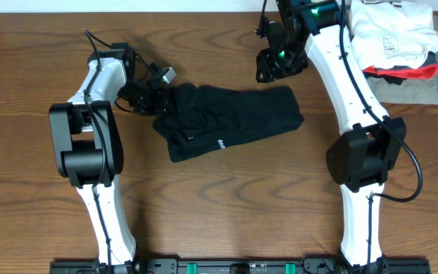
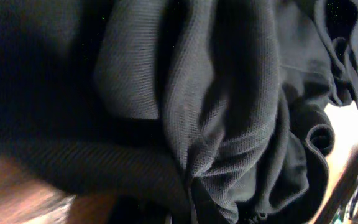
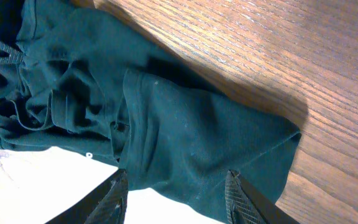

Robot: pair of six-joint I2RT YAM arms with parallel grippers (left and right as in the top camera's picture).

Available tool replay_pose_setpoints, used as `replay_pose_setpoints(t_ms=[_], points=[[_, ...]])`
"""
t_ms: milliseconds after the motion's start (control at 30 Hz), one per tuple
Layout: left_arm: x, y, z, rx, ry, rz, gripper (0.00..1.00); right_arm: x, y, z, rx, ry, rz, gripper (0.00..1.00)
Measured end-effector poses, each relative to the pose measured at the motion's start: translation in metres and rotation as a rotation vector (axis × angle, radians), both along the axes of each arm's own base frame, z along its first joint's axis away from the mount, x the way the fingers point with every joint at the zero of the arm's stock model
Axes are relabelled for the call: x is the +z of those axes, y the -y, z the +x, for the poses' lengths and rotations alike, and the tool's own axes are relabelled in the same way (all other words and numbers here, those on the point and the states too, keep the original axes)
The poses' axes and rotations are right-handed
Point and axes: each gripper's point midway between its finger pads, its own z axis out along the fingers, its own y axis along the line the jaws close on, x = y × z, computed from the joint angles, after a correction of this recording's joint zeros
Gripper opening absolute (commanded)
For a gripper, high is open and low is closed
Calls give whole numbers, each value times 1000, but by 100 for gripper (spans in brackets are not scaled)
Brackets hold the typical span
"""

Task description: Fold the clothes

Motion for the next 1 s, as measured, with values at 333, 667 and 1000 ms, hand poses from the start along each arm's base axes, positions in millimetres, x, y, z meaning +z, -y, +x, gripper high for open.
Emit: replay_pose_setpoints(t_ms=[333, 667, 1000], points=[[5, -33, -7, 130, -95, 73, 6, -1, 4, 0, -4, -1, -21, 49], [78, -127, -6, 356, 53, 166, 6, -1, 4, 0, -5, 0, -24, 50], [99, -106, -4, 360, 79, 185, 6, -1, 4, 4, -5, 16, -23, 50]])
